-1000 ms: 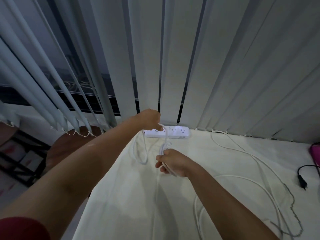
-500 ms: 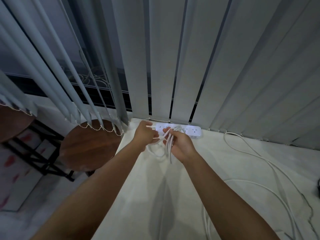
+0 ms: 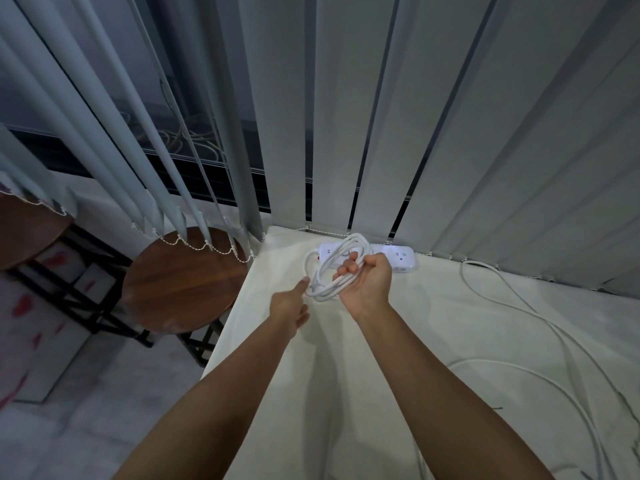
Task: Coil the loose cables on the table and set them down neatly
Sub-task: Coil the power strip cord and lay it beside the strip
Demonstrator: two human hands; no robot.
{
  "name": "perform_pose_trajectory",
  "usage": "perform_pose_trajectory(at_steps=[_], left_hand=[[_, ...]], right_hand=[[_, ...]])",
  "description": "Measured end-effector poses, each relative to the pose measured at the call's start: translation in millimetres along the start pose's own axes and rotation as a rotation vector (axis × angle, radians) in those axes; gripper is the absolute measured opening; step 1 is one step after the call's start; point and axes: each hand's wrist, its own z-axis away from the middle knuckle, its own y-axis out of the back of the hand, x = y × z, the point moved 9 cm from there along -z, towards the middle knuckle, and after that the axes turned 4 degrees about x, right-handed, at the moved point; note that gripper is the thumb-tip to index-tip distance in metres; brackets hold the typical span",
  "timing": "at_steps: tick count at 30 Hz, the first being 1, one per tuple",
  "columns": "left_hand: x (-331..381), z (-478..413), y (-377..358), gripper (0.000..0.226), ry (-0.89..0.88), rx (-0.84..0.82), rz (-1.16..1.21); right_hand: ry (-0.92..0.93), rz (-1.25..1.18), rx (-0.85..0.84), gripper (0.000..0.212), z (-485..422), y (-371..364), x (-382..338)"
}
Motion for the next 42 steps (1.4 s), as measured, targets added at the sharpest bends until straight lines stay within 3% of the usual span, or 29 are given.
perform_pose_trajectory(at_steps=[2,5,8,11,14,19,24,29,35,38,40,42], left_hand=[[-16.7,6.8,-16.1,0.053,0.214,-0.236,0.03],[-15.3,5.4,-34.4,0.073,0.278,-0.481,0.071],[-1.4,-0.2,-41.9,0.082,0.296,-0.542,0.123],[12.3,-1.5,-47.9,0.056,0.244,-0.563,0.063],[17.9,-23.7,-41.2,0.03,0.04,-0.37,-0.077],[18.8,-43.6,-30.7,0.045,-0.243,-0.101,-0.358],[36.2,-42.6,-17.8,0.058,-0.502,0.239,-0.789],[40.2,-38.4,-27.5,0.059,-0.657,0.499,-1.167],[33.1,-41.6,-32.3,0.055,-0.772,0.547,-1.217],[47.5,-16.3,-50.7,0.055,-1.244,0.532,-1.197],[44.3,-4.6,-68.1,0.057,-1.569,0.426,-1.248],[42.5,-6.0,-77.7,0.061,-1.661,0.293,-1.31]], right_hand=[[-0.018,0.003,0.008,0.024,-3.7,4.0,7.2],[-0.035,-0.014,0.0,0.022,-8.7,9.1,15.9],[-0.069,-0.034,-0.027,0.022,-12.1,17.5,23.6],[-0.082,-0.054,-0.019,0.02,-14.2,31.4,26.7],[-0.082,-0.045,0.003,0.018,-19.3,38.8,23.3],[0.015,0.236,0.111,0.016,-32.4,39.0,17.2],[0.099,0.685,0.268,0.02,-50.6,46.7,-6.7],[0.387,1.269,0.321,0.023,-66.1,37.6,-37.0],[0.439,1.579,0.327,0.03,-78.9,40.8,-40.5],[0.404,1.552,0.327,0.03,-83.4,39.1,-39.4],[0.403,1.517,0.33,0.032,-84.6,37.7,-38.7],[0.429,1.551,0.335,0.031,-83.6,37.3,-37.9]])
